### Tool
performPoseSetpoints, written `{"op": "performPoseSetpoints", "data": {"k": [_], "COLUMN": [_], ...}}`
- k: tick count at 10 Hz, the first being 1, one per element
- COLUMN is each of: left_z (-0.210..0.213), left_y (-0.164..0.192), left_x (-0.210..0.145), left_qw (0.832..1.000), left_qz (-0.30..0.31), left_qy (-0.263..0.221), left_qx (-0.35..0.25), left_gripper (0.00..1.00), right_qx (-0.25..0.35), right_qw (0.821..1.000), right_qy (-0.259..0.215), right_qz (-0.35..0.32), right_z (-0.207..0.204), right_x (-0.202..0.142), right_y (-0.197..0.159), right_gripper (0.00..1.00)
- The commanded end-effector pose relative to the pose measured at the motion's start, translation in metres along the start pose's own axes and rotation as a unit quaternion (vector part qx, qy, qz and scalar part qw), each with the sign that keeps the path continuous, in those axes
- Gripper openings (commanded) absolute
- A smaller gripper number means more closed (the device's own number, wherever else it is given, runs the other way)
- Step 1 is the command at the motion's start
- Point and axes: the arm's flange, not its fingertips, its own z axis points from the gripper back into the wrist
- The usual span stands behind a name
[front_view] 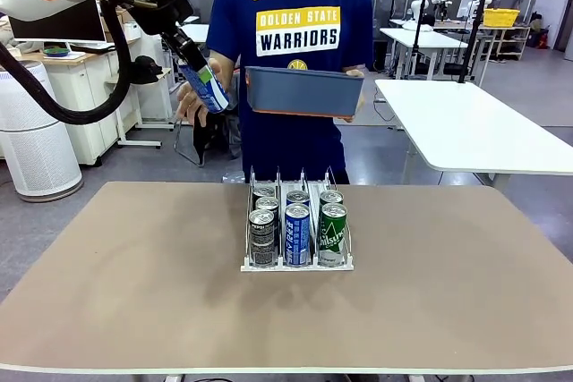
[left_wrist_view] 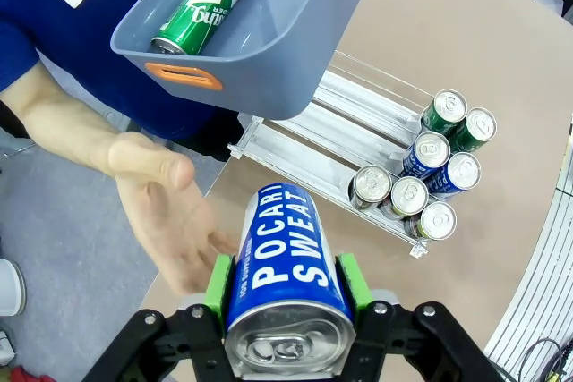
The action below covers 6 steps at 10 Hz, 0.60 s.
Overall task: Fill the beverage cans into the dispenser.
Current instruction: Place the picked Ionic drink in the line of the Automatic Can Dispenser with the same cans.
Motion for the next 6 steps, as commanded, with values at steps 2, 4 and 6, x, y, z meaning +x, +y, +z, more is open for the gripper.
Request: {"op": "performPoseSetpoints", "data": {"k": [2,4,6], "left_z": [0.0029,0.0037,0.0054], "left_y": [0.0013,0.0008,0.0015], "left_x": [-0.0065,-0.0059,-0.0062], "left_qw": [1.0,1.0,1.0], "left_qz": [0.003,0.008,0.009], "left_qy": [0.006,0.001,-0.002], "left_qx": [-0.004,0.004,0.008], "left_gripper": [0.58,0.58,0.58], "right_qx": [0.004,0.004,0.004], "right_qw": [1.0,1.0,1.0], "right_qy": [0.0,0.0,0.0], "right_qz": [0.0,0.0,0.0], "right_z": [-0.0006,-0.0006,-0.0006], "right_x": [0.0004,0.0004,0.0004], "right_y": [0.0012,0.0012,0.0012], "right_gripper": [1.0,1.0,1.0]}}
